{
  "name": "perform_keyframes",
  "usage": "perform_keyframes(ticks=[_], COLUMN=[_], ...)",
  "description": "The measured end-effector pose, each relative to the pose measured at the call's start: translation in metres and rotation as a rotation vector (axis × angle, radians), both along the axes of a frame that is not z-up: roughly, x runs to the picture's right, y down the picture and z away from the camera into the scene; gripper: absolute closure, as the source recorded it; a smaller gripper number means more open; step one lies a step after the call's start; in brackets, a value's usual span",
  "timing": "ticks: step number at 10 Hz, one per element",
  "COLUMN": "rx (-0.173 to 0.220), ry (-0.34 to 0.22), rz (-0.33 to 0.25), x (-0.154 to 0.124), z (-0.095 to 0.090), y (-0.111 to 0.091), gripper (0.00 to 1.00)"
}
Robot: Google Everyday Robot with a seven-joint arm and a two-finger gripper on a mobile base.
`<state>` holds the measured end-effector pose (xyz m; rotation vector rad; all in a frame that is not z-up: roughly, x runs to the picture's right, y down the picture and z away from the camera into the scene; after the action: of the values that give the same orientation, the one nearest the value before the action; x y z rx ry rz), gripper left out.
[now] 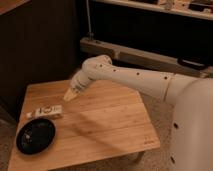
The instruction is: Place the bottle in the ceramic bowl
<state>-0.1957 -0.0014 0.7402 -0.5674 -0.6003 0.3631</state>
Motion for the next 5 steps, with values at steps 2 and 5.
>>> perform_keyframes(ticks=[2, 5], rx=[0.072, 0.165], ry=[0.042, 0.052], rz=[-0.117, -0.185], x=[-0.019, -0.030], z=[-0.008, -0.017], y=[-0.009, -0.005], gripper=[0.35, 0.35])
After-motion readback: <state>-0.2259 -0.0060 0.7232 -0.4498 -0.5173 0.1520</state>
